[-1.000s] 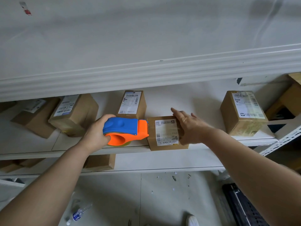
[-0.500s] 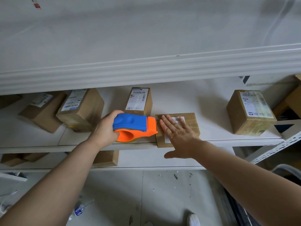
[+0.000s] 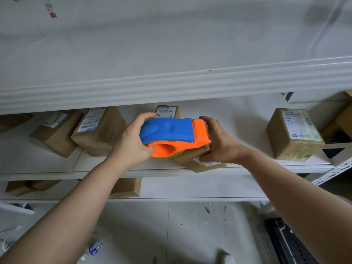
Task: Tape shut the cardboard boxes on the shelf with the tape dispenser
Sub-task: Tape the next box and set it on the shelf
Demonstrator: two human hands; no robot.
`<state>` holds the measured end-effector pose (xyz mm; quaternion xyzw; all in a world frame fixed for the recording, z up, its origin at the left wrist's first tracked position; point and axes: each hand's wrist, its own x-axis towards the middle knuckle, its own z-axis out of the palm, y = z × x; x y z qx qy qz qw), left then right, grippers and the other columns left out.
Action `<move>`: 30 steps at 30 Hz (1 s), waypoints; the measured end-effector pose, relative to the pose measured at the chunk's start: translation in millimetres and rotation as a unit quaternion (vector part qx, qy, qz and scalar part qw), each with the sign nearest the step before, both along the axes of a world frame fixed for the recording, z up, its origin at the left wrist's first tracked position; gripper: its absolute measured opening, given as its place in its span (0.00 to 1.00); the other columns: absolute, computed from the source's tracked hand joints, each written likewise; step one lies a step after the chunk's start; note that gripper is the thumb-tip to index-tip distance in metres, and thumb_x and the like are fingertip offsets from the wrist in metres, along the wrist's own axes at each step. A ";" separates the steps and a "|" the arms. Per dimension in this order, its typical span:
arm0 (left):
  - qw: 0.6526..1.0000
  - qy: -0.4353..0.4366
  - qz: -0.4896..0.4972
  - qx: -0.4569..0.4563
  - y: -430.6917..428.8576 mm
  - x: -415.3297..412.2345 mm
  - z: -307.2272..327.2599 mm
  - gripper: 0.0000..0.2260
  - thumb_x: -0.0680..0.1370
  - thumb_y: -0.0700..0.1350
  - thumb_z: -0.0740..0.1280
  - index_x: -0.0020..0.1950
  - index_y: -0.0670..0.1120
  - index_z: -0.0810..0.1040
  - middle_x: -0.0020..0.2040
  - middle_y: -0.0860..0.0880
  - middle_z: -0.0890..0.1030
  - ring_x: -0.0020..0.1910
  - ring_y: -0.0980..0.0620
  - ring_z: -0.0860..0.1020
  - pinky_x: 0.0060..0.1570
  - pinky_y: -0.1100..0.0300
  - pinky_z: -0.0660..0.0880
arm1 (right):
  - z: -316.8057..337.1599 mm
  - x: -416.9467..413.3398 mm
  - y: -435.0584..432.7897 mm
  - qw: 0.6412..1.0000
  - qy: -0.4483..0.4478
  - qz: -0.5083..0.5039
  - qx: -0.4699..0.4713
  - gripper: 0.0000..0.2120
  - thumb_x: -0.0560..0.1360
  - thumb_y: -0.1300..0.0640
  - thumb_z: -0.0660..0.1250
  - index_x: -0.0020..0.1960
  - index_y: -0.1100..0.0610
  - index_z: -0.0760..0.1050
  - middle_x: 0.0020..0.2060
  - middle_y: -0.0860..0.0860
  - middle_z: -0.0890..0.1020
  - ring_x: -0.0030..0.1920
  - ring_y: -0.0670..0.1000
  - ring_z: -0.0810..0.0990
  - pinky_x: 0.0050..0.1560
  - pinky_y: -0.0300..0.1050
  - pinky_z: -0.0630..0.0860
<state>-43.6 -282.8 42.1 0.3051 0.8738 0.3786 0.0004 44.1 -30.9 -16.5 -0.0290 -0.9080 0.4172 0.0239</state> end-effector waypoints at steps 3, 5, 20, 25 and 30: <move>0.999 -0.001 -0.028 -0.032 27.8 12.4 7.3 0.32 0.66 0.33 0.68 0.67 0.55 0.69 0.56 0.57 0.75 0.54 0.55 0.75 0.51 0.66 0.68 | -3.9 18.0 14.7 0.996 -0.044 0.006 -0.083 0.56 0.54 0.61 0.80 0.74 0.53 0.53 0.66 0.50 0.66 0.66 0.48 0.68 0.63 0.35 0.67; 0.999 0.006 -0.031 -0.019 41.8 16.5 9.8 0.32 0.66 0.33 0.68 0.67 0.54 0.70 0.56 0.57 0.75 0.54 0.55 0.75 0.51 0.67 0.68 | -1.9 23.8 19.9 0.992 -0.049 -0.001 -0.113 0.59 0.51 0.56 0.80 0.74 0.51 0.51 0.66 0.46 0.67 0.65 0.45 0.70 0.66 0.41 0.69; 0.997 0.009 0.034 -0.063 -14.7 -24.3 17.9 0.34 0.64 0.27 0.66 0.56 0.63 0.70 0.49 0.53 0.79 0.47 0.51 0.79 0.48 0.60 0.72 | -19.5 45.1 60.3 0.980 -0.042 -0.046 -0.190 0.57 0.57 0.70 0.81 0.76 0.55 0.52 0.64 0.51 0.67 0.68 0.48 0.66 0.64 0.39 0.67; 0.998 0.011 0.023 -0.055 -12.4 -24.6 11.6 0.31 0.65 0.27 0.67 0.52 0.64 0.71 0.48 0.55 0.79 0.47 0.54 0.77 0.45 0.62 0.72 | -21.2 41.8 64.2 0.979 -0.054 -0.049 -0.192 0.57 0.57 0.70 0.81 0.76 0.55 0.52 0.65 0.50 0.67 0.70 0.48 0.64 0.60 0.35 0.68; 0.997 -0.011 0.028 -0.064 -11.1 -22.2 -5.6 0.30 0.66 0.26 0.66 0.50 0.63 0.70 0.48 0.61 0.76 0.46 0.56 0.75 0.44 0.68 0.70 | -23.2 38.5 65.9 0.980 -0.060 -0.048 -0.186 0.57 0.57 0.69 0.82 0.76 0.54 0.52 0.66 0.51 0.66 0.70 0.48 0.64 0.50 0.22 0.70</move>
